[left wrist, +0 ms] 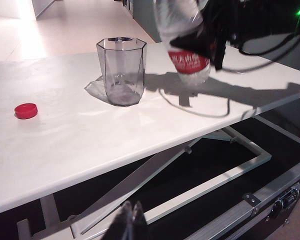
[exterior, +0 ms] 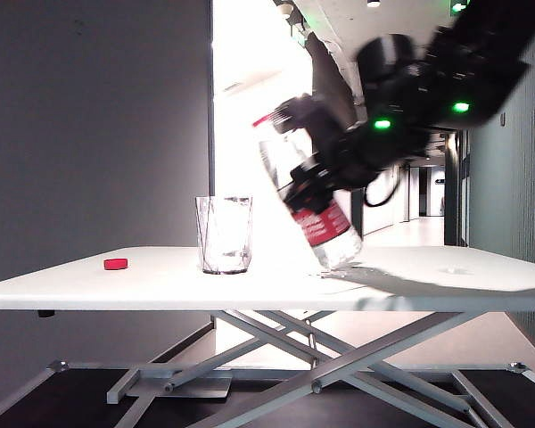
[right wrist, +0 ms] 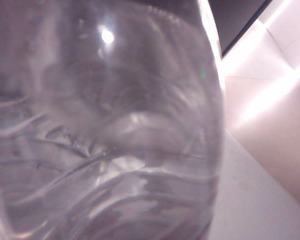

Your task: Pick up the mineral water bottle on the table and pour water into the mug until it's half full.

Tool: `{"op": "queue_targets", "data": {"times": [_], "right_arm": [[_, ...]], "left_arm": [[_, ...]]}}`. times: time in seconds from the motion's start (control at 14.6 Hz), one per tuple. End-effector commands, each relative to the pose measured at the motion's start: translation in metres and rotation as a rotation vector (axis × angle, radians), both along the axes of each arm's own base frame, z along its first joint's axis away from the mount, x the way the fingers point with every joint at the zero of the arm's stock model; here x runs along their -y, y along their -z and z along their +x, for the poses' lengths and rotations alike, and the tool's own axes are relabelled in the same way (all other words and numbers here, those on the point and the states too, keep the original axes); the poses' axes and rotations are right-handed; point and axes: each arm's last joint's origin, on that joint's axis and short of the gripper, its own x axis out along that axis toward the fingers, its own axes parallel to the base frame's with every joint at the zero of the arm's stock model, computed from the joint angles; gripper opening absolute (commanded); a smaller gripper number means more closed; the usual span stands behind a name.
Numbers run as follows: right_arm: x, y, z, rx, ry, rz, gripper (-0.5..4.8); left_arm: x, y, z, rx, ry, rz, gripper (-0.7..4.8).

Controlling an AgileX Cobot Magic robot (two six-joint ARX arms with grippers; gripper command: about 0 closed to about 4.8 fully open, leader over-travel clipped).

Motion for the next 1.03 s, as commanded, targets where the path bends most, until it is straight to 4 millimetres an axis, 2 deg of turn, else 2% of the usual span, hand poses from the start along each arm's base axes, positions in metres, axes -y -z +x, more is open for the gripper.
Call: {"op": "queue_targets", "data": {"times": [0.07,0.34,0.62,1.03], "right_arm": [[-0.012,-0.019,-0.005,0.15,0.092,-0.09,1.8],[-0.01,-0.019,-0.003,0.156,0.13,-0.121,1.8],[-0.017,-0.024,0.013,0.132,0.171,-0.194,1.8],[-0.016,-0.025,0.015,0.192,0.192,-0.384,1.8]], "left_arm": [[0.0,0.0,0.0,-0.007,0.008,-0.003,-0.05],[0.0,0.0,0.0,-0.008,0.008,-0.005,-0.05],[0.0,0.0,0.0,-0.009,0.008,-0.007,-0.05],[0.0,0.0,0.0,-0.009,0.008,-0.006,-0.05]]}}
